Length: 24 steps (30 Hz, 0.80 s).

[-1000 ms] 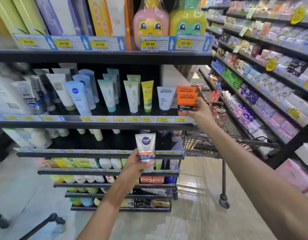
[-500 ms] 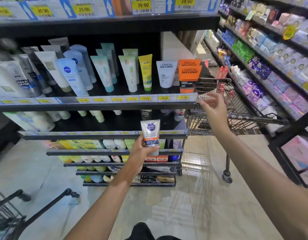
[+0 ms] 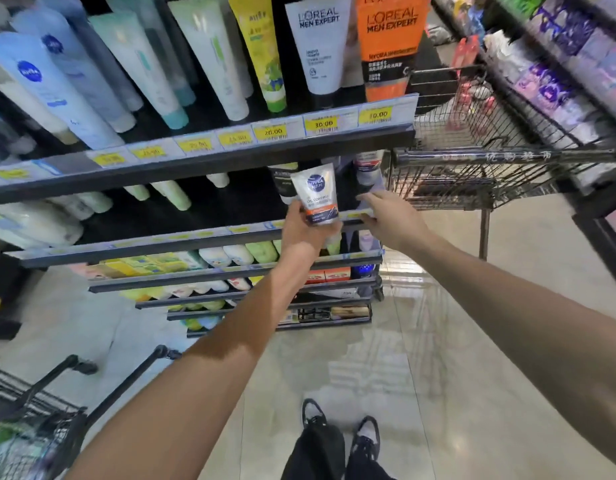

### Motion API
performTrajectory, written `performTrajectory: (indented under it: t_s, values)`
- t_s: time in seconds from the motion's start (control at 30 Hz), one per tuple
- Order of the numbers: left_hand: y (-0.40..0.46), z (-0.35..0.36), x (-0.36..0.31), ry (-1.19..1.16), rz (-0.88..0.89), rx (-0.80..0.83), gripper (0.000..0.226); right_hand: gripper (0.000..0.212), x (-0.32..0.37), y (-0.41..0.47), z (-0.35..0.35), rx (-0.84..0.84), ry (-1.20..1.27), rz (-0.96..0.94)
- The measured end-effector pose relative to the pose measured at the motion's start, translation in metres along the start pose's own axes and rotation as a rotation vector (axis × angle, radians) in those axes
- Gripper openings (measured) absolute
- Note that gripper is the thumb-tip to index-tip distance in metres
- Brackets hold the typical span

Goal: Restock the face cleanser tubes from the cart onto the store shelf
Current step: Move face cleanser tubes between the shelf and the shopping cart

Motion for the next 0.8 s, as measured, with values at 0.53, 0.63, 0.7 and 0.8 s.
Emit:
performTrajectory:
  t_s: [0.53,0.63,0.7,0.8]
  values:
    - [0.077,0.040,-0.032,0.221,0.186,-0.266,0.063,0.010,-0.034,0.009,0.037,-0.129,-0.233,-0.198]
    - [0.087,0.045,-0.034,0.319,0.129,-0.261,0.065,0.014,-0.033,0.008,0.035,-0.146,-0.227,-0.215]
    - [0.093,0.045,-0.041,0.333,0.105,-0.261,0.066,0.017,-0.032,0.008,0.035,-0.158,-0.211,-0.217]
    - [0.101,0.047,-0.049,0.328,0.078,-0.253,0.068,0.018,-0.030,0.007,0.034,-0.171,-0.209,-0.203]
Point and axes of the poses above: each hand's wrist, its own y-axis towards the middle knuckle, its own z-axis out of the palm, x = y × z, the point moved 2 cm from there along y, towards the middle knuckle, and after that the axes turned 15 degrees about -z, right-handed, at the moved point
